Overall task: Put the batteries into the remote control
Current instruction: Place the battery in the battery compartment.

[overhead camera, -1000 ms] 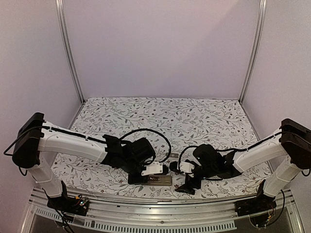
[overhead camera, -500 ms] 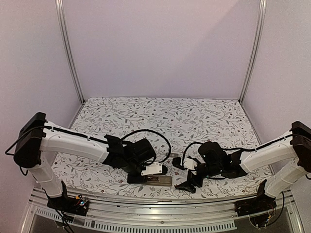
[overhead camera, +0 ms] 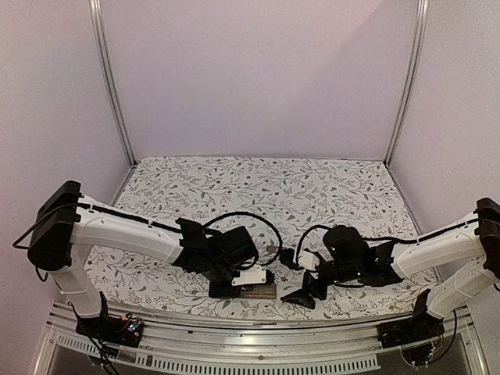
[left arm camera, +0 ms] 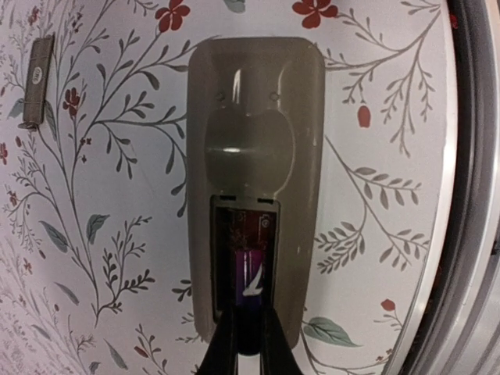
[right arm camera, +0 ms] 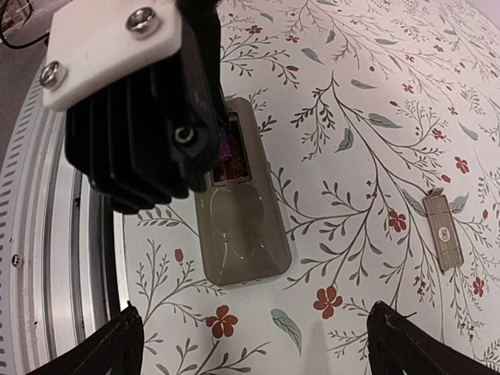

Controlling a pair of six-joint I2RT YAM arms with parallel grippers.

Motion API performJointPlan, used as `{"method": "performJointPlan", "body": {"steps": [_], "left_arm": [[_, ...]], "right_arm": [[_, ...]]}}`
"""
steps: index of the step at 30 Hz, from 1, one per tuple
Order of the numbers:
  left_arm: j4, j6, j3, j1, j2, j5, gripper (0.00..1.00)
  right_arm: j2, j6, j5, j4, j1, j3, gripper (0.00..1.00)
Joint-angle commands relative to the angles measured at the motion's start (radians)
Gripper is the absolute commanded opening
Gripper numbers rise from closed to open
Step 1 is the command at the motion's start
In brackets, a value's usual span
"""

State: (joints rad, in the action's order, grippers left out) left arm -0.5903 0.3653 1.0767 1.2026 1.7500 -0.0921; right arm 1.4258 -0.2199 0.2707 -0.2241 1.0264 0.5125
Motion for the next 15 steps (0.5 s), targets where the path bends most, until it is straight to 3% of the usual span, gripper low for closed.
{"method": "performJointPlan", "body": {"steps": [1,15], "left_arm": [[-0.016,-0.006,0.01,0.014,0.025,-0.007,0.0],[0.015,-0.028,0.037,0.009,0.067,-0.048,0.0]], "right_arm": [[-0.036,0.022,-0.001,-0.006,-0.003,-0.021,0.98],[-0.069,0.036,-0.01,-0.008,-0.004,-0.029,0.98]]}}
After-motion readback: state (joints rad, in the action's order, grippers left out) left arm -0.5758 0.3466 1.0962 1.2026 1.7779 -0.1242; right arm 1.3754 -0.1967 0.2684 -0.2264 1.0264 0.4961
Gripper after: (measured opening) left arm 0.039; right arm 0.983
